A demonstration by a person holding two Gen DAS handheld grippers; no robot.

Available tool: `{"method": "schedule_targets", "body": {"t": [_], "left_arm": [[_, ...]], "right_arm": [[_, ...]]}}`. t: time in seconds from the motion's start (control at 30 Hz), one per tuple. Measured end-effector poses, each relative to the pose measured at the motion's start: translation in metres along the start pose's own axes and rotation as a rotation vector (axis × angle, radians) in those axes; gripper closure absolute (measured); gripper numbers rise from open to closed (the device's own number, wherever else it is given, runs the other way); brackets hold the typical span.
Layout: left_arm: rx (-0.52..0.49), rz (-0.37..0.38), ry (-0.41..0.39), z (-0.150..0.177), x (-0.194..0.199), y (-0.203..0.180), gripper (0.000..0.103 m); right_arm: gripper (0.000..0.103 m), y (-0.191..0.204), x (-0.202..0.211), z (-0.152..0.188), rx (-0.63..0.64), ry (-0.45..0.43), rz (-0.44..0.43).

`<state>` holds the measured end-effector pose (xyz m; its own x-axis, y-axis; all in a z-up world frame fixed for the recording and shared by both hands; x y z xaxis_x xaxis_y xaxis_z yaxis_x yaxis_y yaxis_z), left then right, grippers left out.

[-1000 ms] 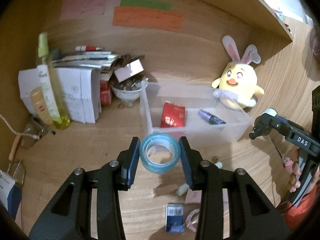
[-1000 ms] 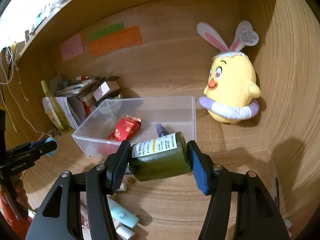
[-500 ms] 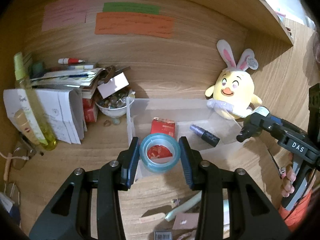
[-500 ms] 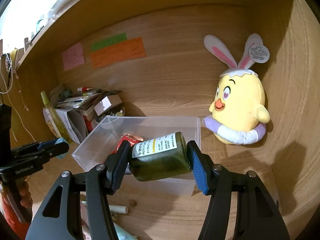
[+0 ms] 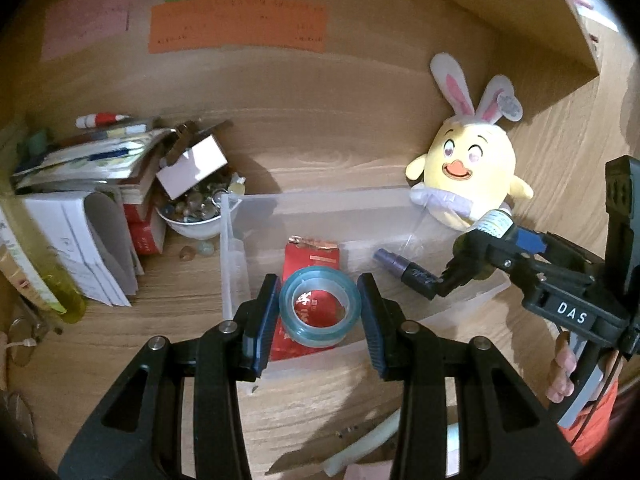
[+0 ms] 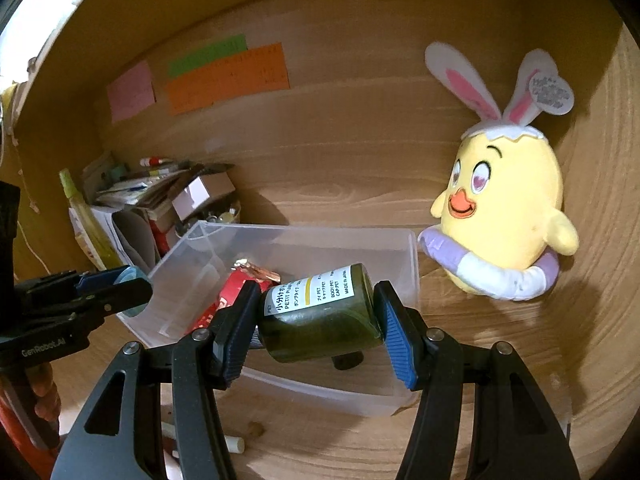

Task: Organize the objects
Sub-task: 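Carry blue tape roll with left tool while right tool carries green bottle to bin, then release blue tape roll from left tool while right tool releases green bottle in bin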

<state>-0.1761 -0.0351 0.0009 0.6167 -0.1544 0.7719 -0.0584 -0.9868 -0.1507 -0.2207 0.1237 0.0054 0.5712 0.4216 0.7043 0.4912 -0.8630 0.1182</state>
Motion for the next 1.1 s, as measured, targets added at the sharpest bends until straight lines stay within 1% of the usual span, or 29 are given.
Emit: {"method": "schedule_targets", "body": {"t": [0.33,0.67,0.73,1.0,1.1], "left_arm": [[-0.019,-0.017,0.063,-0.005,-0.03,0.002,0.064],[-0.039,-0.039,0.114,-0.001,-0.055,-0.002,0.064],[-0.049,-0.053,0.113,-0.001,-0.056,-0.004,0.064],[-0.06,-0.054,0.112,-0.001,-0.056,-0.007,0.064],[-0.063,-0.05,0.113,0.0,-0.054,-0.009,0.062]], "right_arm": [[0.048,0.002,-0.033,0.005,0.016,0.077,0.016],[0.048,0.004,-0.049,0.009,0.037,0.131,0.025],[0.048,0.005,-0.05,0.01,0.043,0.137,0.029],[0.048,0.008,-0.054,0.012,0.052,0.147,0.029],[0.047,0.008,-0.054,0.012,0.054,0.153,0.026]]}}
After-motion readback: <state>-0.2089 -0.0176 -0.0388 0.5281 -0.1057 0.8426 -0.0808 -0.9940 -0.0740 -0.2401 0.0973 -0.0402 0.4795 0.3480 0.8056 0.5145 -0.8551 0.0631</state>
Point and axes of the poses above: each gripper's, at about its wrist camera, not at the fingertips, and x roughly against the way its jaws point, y to its left, z to its underside, the point moved 5 cm from there along -x, roughly the way its jaws point, and after that the axes turned 11 degrees about y, right-handed, at the moved point
